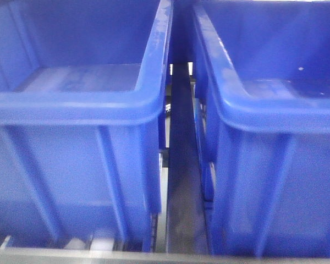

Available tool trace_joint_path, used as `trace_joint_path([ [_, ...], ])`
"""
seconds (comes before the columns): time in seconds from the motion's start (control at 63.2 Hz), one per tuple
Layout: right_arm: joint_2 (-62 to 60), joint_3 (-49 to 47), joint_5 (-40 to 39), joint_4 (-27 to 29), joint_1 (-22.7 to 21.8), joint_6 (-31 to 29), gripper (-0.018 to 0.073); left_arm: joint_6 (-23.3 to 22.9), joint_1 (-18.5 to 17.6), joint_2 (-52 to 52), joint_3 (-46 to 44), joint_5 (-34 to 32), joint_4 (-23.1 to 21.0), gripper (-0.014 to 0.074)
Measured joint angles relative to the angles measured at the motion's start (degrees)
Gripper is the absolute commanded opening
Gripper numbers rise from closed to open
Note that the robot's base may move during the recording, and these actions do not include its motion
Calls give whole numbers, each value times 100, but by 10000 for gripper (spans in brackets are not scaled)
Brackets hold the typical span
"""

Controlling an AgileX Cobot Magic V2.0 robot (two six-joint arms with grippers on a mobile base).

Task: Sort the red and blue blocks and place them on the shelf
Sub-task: 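Lower both held cubes into the blue bins on the shelf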

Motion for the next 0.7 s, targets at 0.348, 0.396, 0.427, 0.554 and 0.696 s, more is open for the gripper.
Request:
trace_joint_path([
  [0.348, 0, 0, 0, 0, 0, 0, 57, 0, 0, 0, 0, 0, 0, 123],
  [0.396, 0, 0, 0, 0, 0, 0, 57, 0, 0, 0, 0, 0, 0, 123],
  [0.427, 0, 0, 0, 0, 0, 0, 57, 0, 0, 0, 0, 0, 0, 123],
  [0.554, 0, 0, 0, 0, 0, 0, 57, 0, 0, 0, 0, 0, 0, 123],
  [0.696, 0, 0, 0, 0, 0, 0, 57, 0, 0, 0, 0, 0, 0, 123],
])
